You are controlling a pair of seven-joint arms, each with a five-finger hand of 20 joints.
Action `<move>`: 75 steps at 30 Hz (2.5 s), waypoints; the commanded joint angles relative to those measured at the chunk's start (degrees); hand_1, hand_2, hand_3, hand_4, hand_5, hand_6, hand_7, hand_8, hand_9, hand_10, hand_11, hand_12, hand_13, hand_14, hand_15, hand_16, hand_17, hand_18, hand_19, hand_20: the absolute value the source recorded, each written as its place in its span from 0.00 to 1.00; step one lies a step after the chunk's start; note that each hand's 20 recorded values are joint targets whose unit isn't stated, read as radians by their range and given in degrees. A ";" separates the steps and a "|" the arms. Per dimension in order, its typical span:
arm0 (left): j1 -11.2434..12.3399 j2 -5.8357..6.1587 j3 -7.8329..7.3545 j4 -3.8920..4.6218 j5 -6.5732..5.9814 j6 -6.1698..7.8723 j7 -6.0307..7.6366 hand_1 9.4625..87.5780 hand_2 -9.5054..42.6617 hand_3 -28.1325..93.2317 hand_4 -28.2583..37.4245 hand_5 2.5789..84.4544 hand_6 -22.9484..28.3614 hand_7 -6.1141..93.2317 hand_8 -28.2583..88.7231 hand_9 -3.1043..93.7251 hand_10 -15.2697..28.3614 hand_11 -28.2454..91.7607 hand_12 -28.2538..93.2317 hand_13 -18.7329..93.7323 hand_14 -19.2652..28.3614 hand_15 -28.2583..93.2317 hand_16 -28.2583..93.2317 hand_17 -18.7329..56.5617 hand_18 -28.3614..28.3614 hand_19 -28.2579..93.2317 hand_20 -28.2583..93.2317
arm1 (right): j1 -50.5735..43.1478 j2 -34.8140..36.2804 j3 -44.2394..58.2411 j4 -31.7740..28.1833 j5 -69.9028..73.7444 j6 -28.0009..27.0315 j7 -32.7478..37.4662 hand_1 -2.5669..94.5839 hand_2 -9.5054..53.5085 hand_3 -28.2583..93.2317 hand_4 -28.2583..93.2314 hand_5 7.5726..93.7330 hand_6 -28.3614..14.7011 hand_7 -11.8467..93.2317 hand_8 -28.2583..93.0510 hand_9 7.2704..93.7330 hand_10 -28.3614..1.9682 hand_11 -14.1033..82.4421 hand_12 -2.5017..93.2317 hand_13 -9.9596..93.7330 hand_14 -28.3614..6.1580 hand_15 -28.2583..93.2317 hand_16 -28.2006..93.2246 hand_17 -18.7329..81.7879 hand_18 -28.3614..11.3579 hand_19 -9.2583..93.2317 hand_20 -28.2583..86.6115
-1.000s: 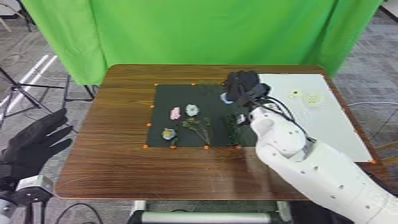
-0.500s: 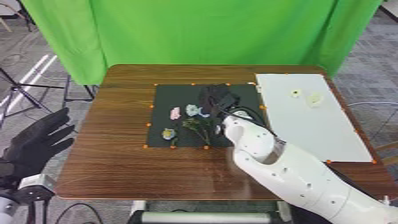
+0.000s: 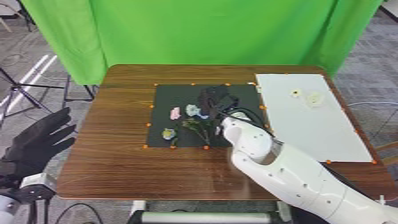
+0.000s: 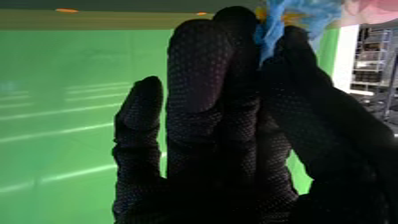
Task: Arrange flowers
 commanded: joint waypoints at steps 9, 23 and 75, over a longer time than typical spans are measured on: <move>0.01 0.08 0.12 0.32 0.05 -0.73 -0.63 0.18 0.11 0.80 0.00 0.27 0.49 0.24 0.16 0.23 0.56 0.33 0.39 0.29 0.66 0.35 0.29 0.09 0.83 0.53 0.31 | -0.27 -0.72 0.50 0.24 -3.20 -4.41 -0.03 0.45 0.00 0.89 0.00 0.67 0.75 0.48 0.18 0.82 0.74 0.35 0.45 0.81 0.85 0.61 0.56 0.39 0.26 0.80 0.71; 0.51 -0.26 -0.21 0.03 -0.03 -0.64 -0.65 0.18 0.11 0.80 0.00 0.27 0.49 0.24 0.16 0.23 0.56 0.33 0.39 0.29 0.66 0.35 0.29 0.09 0.83 0.53 0.31 | -1.35 1.75 3.71 -5.75 -3.77 -9.28 5.28 0.32 0.00 0.94 0.00 0.61 0.75 0.38 0.09 0.71 0.65 0.50 0.32 0.77 0.74 0.69 0.49 0.36 0.18 0.80 0.74; 1.90 -1.08 -0.78 -0.61 0.15 -0.46 0.06 0.18 0.11 0.80 0.00 0.28 0.49 0.25 0.16 0.23 0.57 0.33 0.39 0.29 0.66 0.35 0.29 0.09 0.83 0.53 0.31 | -8.88 16.89 19.49 -0.98 6.49 5.28 -4.52 0.56 0.00 0.93 0.00 0.72 0.68 0.60 0.21 0.90 0.78 0.37 0.55 0.93 0.84 0.63 0.51 0.55 0.27 0.90 0.66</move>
